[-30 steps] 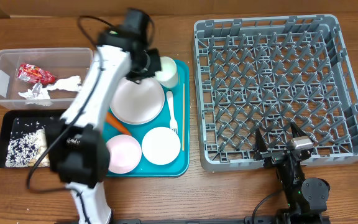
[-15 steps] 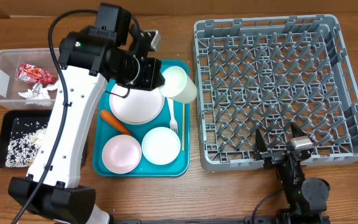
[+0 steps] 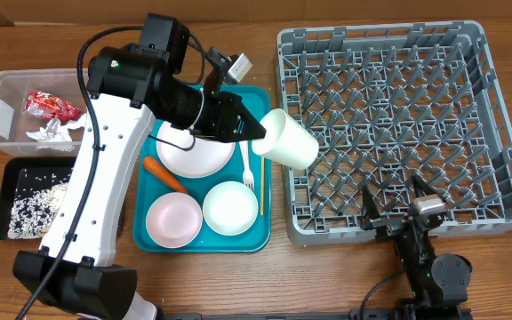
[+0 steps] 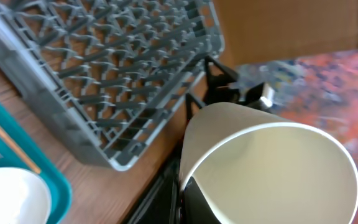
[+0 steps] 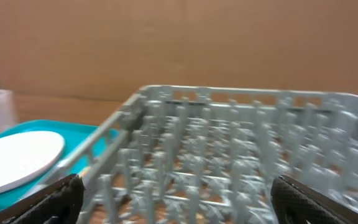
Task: Sort waste into correct bins and load items into the dishwasher rack
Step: 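Lift the cup and move it right toward the dish rack, then raise the right gripper from the rack toward the held cup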
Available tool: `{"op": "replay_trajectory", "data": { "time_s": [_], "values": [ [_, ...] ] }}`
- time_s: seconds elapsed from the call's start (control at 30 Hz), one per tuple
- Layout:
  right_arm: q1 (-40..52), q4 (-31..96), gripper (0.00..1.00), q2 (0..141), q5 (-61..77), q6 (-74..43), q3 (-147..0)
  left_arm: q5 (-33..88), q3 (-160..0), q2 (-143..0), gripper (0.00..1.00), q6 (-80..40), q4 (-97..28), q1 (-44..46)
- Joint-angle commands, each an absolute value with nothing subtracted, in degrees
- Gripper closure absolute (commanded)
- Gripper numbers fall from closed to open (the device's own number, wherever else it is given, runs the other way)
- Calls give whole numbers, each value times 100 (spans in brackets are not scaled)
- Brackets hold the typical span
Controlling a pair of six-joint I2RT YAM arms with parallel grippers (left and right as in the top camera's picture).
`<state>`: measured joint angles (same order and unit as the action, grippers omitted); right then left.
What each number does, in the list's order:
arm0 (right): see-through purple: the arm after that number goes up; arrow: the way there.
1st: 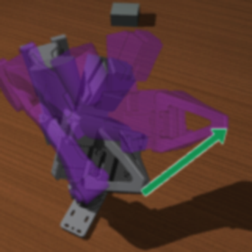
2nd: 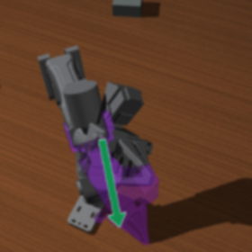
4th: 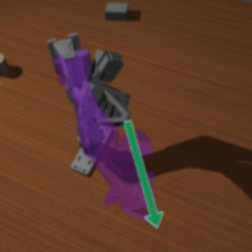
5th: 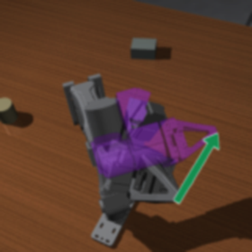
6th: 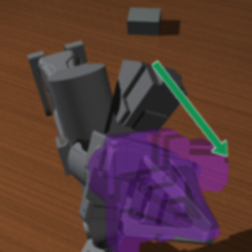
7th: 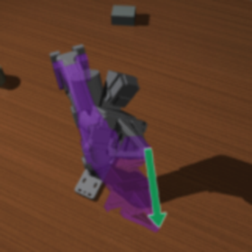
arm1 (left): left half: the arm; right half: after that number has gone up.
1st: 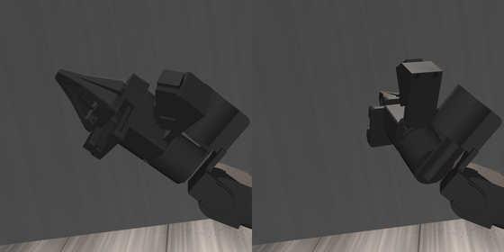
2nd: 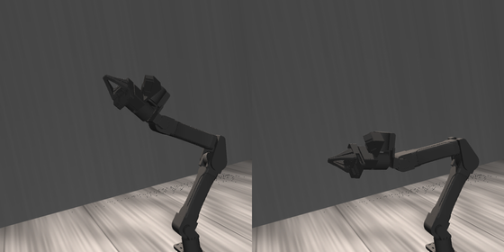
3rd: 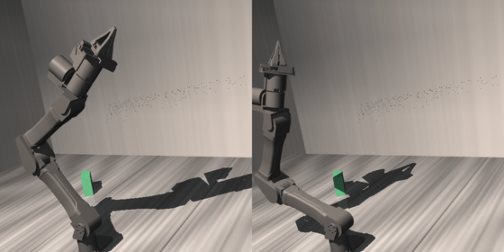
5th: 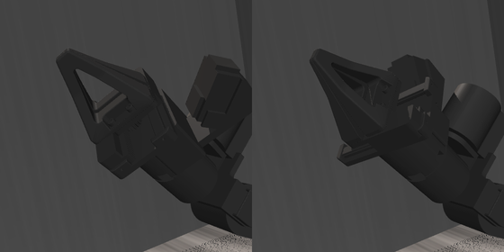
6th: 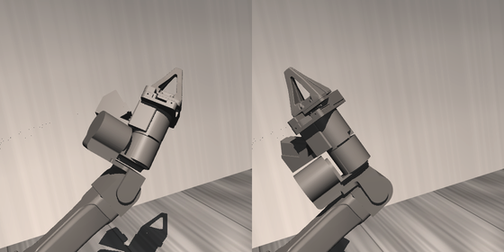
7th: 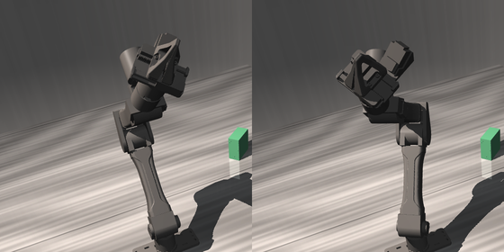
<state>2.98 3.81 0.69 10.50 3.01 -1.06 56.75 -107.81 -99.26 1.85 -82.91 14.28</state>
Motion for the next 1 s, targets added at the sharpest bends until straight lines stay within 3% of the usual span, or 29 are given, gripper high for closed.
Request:
{"op": "replay_trajectory", "data": {
  "time_s": [0.0, 0.17, 0.3, 0.43, 0.7, 0.97],
  "values": [
    [283, 292, 0, 27, 2349, 19, -49, 6434, -10748, -9933, 96, 489, -8357, 1476],
    [283, 58, 0, 27, 3424, -2322, -115, 6438, -10748, -9933, 96, 663, -8418, 1476],
    [283, -1253, 0, 27, 4777, -3507, -126, 6462, -10748, -9933, 96, 1074, -8418, 1476],
    [283, -2204, 0, 71, 5293, -4729, -255, 6460, -10748, -9933, 96, 1337, -8412, 1466],
    [283, -2224, 0, 860, 5872, -4956, -963, 6436, -10746, -9933, 96, 1334, -8265, 1466],
    [283, -2228, 0, 3044, 6663, -4958, -2220, 6431, -10746, -9933, 96, 1332, -8237, 1466]
  ]
}}
